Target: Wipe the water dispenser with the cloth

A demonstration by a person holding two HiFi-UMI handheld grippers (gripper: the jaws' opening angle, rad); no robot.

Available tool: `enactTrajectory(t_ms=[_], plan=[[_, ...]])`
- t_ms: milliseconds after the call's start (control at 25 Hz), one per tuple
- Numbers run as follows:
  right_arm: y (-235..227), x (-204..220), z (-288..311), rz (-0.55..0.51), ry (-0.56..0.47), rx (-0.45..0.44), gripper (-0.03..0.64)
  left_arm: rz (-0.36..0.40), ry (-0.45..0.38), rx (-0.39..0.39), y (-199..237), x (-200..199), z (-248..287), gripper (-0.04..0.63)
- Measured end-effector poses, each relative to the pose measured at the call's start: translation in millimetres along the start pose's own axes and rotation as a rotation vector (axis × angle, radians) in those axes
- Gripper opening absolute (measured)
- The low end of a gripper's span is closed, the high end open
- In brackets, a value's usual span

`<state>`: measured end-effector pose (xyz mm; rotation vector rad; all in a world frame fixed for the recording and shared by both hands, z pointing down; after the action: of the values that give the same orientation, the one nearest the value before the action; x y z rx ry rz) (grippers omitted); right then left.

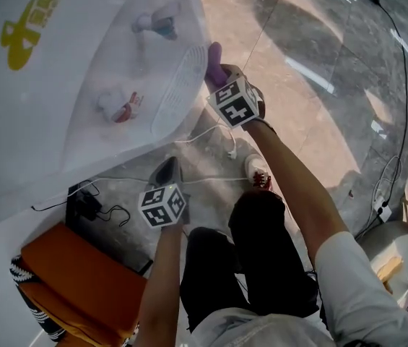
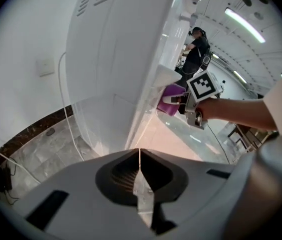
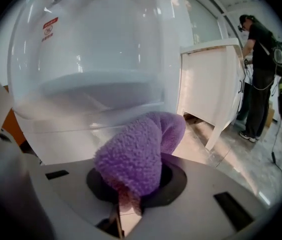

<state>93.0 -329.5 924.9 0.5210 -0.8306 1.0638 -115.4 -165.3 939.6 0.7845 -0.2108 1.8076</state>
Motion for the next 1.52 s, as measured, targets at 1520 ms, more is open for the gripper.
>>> enactTrajectory(t_ms=[1520], plan=[[-26, 145, 79, -0.033, 0.136, -0.029, 0.063, -0.013, -0.002, -0.066, 30, 35, 82, 0.018]])
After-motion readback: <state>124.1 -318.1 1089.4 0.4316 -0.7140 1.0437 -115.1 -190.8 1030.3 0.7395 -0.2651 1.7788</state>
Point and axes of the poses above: the fingertips, and each gripper's own axes: z forward along the fingers, y to its left, x out of its underside, the point moved 3 cm from there along -z, backward along the fingers, and after that the axes turned 2 degrees about -x, right-handed, at the moved point
